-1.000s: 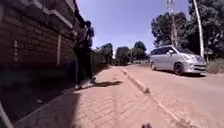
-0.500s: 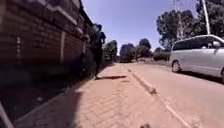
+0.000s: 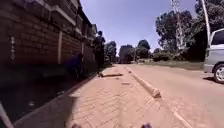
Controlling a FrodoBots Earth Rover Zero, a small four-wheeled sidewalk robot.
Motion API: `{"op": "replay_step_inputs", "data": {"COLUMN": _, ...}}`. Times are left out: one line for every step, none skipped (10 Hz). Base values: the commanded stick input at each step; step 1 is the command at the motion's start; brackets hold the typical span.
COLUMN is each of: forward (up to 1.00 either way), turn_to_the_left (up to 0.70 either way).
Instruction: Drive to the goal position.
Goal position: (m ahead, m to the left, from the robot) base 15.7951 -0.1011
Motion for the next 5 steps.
{"op": "replay_step_inputs", "data": {"forward": 0.30, "turn_to_the_left": 0.00}}
{"op": "replay_step_inputs", "data": {"forward": 0.30, "turn_to_the_left": 0.00}}
{"op": "replay_step_inputs", "data": {"forward": 0.30, "turn_to_the_left": 0.00}}
{"op": "replay_step_inputs", "data": {"forward": 0.30, "turn_to_the_left": 0.00}}
{"op": "replay_step_inputs", "data": {"forward": 0.30, "turn_to_the_left": 0.00}}
